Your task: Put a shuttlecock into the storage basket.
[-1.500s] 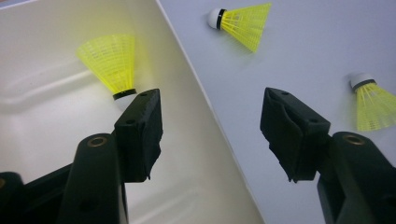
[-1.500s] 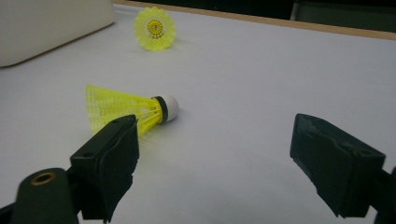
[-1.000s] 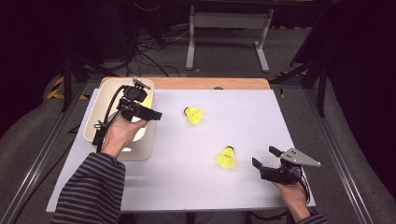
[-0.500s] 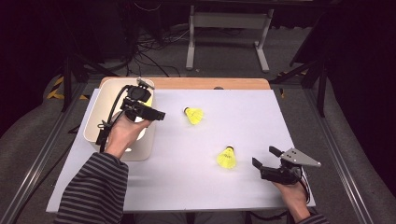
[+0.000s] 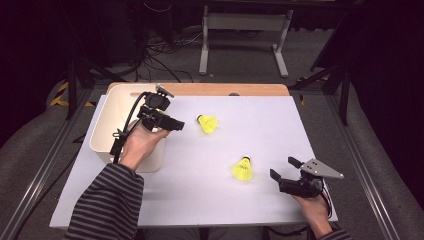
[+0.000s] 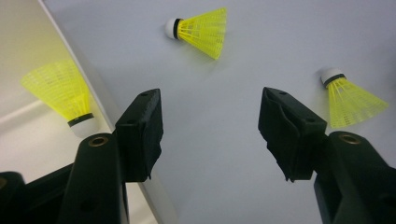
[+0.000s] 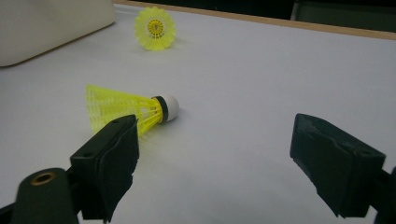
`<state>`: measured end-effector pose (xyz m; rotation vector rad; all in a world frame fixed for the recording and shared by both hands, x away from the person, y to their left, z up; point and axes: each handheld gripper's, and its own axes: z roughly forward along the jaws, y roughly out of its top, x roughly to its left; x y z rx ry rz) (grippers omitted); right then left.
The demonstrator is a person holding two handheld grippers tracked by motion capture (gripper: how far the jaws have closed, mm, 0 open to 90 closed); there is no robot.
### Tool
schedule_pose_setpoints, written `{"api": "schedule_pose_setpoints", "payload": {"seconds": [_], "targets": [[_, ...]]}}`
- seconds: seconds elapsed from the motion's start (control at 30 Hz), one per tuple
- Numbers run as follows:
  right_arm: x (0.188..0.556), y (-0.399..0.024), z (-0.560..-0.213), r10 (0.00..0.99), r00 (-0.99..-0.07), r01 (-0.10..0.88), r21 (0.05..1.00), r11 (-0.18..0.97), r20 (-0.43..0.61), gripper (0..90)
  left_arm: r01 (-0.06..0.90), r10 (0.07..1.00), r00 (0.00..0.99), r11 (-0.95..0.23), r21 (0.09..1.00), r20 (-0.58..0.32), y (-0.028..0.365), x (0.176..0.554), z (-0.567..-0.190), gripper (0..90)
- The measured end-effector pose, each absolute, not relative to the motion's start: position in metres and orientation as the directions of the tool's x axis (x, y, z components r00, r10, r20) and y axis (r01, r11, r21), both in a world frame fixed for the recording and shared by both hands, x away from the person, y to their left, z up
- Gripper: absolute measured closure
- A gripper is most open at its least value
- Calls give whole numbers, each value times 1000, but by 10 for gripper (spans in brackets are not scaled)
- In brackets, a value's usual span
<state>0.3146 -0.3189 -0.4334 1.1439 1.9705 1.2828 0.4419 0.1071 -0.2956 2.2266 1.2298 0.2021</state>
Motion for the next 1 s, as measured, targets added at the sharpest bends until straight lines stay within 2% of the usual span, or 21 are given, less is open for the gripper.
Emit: {"api": "schedule_pose_setpoints", "payload": {"seconds": [1.0], "targets": [[314,-320,-433,864,-503,368,911,189,24,162,712,792,599,-456,534,-122,68,439,-309,390]]}}
